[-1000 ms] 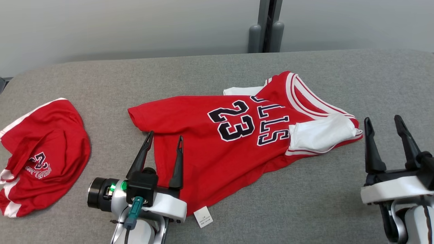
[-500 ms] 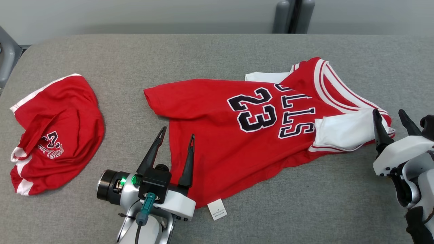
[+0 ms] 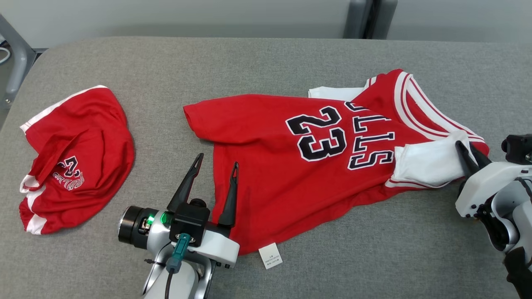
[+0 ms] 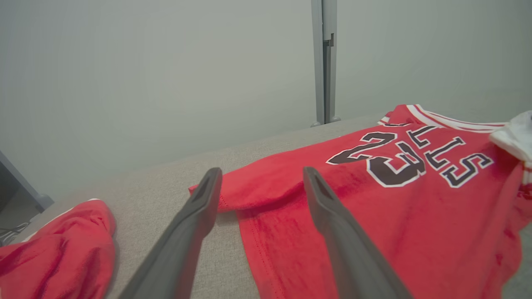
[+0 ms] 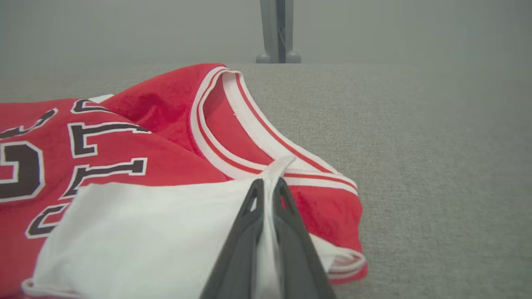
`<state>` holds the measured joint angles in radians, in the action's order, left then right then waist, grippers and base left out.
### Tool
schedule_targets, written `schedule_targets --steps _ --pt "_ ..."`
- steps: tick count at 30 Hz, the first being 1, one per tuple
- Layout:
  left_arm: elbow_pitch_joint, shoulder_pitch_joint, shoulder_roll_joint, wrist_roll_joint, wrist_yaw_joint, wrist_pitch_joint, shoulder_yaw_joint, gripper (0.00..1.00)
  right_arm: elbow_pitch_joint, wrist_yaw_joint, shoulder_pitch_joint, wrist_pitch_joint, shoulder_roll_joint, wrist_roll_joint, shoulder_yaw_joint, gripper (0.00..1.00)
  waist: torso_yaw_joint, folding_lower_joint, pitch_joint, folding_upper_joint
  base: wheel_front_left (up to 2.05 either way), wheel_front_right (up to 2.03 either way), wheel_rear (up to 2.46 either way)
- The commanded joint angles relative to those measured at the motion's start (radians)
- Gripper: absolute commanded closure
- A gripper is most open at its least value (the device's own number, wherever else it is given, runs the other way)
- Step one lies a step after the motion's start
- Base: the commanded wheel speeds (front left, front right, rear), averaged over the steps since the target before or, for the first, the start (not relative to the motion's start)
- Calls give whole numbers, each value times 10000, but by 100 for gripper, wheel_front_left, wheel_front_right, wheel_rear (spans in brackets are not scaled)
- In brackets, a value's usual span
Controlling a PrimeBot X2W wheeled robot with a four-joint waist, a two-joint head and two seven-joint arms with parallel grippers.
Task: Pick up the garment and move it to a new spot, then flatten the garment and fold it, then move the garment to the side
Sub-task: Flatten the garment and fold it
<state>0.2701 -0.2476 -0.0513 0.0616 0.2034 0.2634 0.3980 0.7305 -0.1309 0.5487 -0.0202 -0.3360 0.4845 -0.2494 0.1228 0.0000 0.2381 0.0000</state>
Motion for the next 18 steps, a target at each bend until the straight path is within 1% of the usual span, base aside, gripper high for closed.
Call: schedule_targets --steps 1,6,11,14,16,17,18 --pt "18 42 -24 9 34 19 -55 0 -17 3 -2 -129 -163 203 -205 100 -62 0 -59 0 0 0 0" --pt "16 104 -20 -31 22 19 -95 0 -167 3 -191 -574 -398 575 -809 100 -269 0 -207 0 0 0 0" --pt "41 271 -19 -69 33 20 -191 0 -667 3 -533 -1681 -599 853 -1242 100 -523 0 -433 0 0 0 0" --pt "29 381 -27 -68 -8 20 -254 0 -1078 3 -1147 -2161 -759 1029 -1410 100 -746 0 -541 0 0 0 0" --pt "30 394 -35 -77 -71 20 -249 0 -1226 3 -1405 -2248 -813 1153 -1386 100 -818 0 -569 0 0 0 0" --pt "21 483 -65 -136 -104 20 -249 0 -1553 3 -1895 -2383 -888 1364 -1341 100 -973 0 -617 0 0 0 0" --pt "21 483 -65 -136 -104 20 -249 0 -1553 3 -1895 -2383 -888 1364 -1341 100 -973 0 -617 0 0 0 0"
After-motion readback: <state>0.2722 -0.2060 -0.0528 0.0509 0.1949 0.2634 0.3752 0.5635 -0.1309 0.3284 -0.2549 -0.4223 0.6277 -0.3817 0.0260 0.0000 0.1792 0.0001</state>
